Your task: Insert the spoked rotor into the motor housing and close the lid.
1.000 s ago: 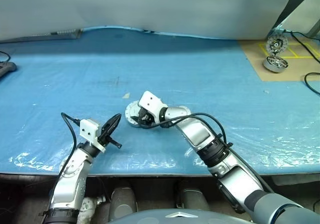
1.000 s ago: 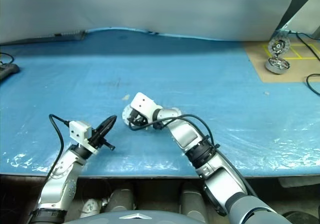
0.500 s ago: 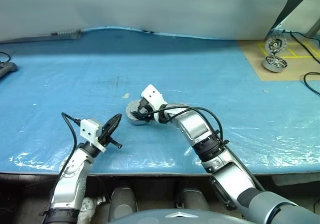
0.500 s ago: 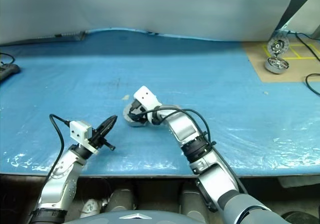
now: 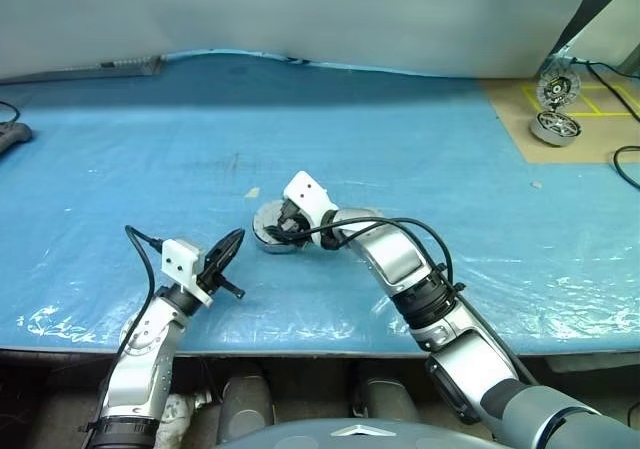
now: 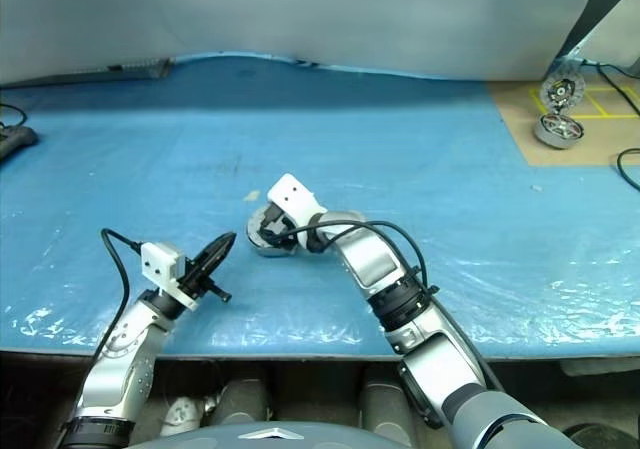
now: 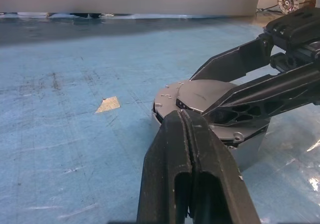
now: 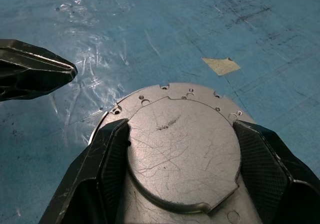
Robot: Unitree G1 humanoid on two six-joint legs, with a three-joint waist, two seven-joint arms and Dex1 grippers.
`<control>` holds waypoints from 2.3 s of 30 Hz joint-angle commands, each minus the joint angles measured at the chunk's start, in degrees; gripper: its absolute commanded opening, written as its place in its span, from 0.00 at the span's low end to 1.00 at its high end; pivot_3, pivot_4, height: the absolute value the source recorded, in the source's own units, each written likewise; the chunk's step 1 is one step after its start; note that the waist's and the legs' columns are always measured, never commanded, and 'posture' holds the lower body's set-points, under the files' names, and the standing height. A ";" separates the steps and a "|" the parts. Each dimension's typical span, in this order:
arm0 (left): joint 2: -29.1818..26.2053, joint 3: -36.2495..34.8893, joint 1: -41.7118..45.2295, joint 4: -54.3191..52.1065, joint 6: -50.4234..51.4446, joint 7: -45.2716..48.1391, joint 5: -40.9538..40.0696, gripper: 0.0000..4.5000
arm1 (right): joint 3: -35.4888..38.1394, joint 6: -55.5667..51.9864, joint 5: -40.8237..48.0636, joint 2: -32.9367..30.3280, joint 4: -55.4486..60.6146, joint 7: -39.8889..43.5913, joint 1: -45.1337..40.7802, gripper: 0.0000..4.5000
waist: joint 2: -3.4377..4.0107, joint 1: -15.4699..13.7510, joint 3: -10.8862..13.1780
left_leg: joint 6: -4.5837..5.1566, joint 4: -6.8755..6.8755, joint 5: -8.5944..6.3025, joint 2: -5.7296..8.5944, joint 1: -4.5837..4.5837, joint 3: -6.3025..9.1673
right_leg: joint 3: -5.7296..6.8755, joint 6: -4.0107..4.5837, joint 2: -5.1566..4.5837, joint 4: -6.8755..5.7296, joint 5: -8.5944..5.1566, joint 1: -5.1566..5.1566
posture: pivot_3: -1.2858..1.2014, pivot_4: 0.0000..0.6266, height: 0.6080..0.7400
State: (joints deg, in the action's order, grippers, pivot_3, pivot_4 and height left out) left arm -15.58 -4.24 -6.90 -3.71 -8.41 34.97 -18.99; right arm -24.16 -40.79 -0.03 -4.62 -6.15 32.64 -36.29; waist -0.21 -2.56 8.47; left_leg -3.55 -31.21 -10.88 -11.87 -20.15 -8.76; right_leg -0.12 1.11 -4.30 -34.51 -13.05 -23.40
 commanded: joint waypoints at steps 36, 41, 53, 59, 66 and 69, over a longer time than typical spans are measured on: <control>-0.19 0.69 -0.11 -0.69 -0.11 0.52 -0.20 0.00 | 0.50 -8.44 3.29 5.84 2.69 -4.15 1.97 0.66 | -0.13 0.24 0.10 | -0.14 0.04 -0.06 -0.02 -0.17 0.00 | 0.01 -0.05 0.04 -0.04 -0.03 -0.24 | 0.52 0.24 1.00; -0.35 0.56 -0.40 -1.13 0.08 0.48 -0.38 0.00 | -0.29 -7.52 2.24 5.31 1.06 -5.04 2.00 0.66 | -0.13 0.23 0.09 | -0.24 0.03 -0.11 -0.04 -0.11 0.01 | 0.04 -0.13 0.07 -0.15 0.02 -0.24 | 0.52 0.24 1.00; -0.46 0.36 -0.65 -1.41 0.05 0.34 -0.50 0.00 | -2.96 -2.20 -1.71 4.85 -4.72 -7.11 2.71 0.66 | -0.13 0.34 0.09 | -0.23 -0.01 -0.11 -0.04 0.23 0.00 | 0.00 0.07 0.06 -0.21 -0.11 0.02 | 0.52 0.24 1.00; -0.49 0.24 -0.40 -1.18 -0.07 0.31 -0.51 0.00 | -3.10 3.74 -2.71 2.99 -9.41 -6.74 5.00 0.66 | -0.11 0.34 0.06 | -0.21 -0.01 -0.12 -0.04 0.29 0.00 | -0.03 -0.02 0.06 -0.23 -0.17 0.18 | 0.52 0.24 1.00; -0.24 0.42 -0.12 -0.72 -0.36 0.31 -0.37 0.00 | -1.64 1.45 -2.17 3.84 -12.48 -7.47 3.72 0.66 | -0.04 0.34 -0.09 | -0.18 -0.01 -0.14 -0.04 0.32 0.00 | -0.04 -0.18 0.06 -0.27 -0.26 0.23 | 0.52 0.24 1.00; -0.07 0.53 -0.12 -0.63 -0.46 0.26 -0.32 0.00 | -1.25 -0.44 -2.23 4.38 -14.09 -7.95 2.77 0.66 | 0.00 0.34 -0.14 | -0.11 0.01 -0.18 -0.04 0.40 0.00 | -0.04 -0.17 0.06 -0.31 -0.25 0.25 | 0.52 0.24 1.00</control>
State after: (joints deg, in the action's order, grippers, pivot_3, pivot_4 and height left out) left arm -15.63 -3.47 -7.11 -3.31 -8.22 34.99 -18.98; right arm -24.83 -35.86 -0.29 0.80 -12.79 26.18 -35.80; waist -0.21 -2.22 8.33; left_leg -3.57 -31.20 -11.11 -11.91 -19.73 -8.76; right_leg -0.17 0.94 -4.23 -34.83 -13.30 -23.14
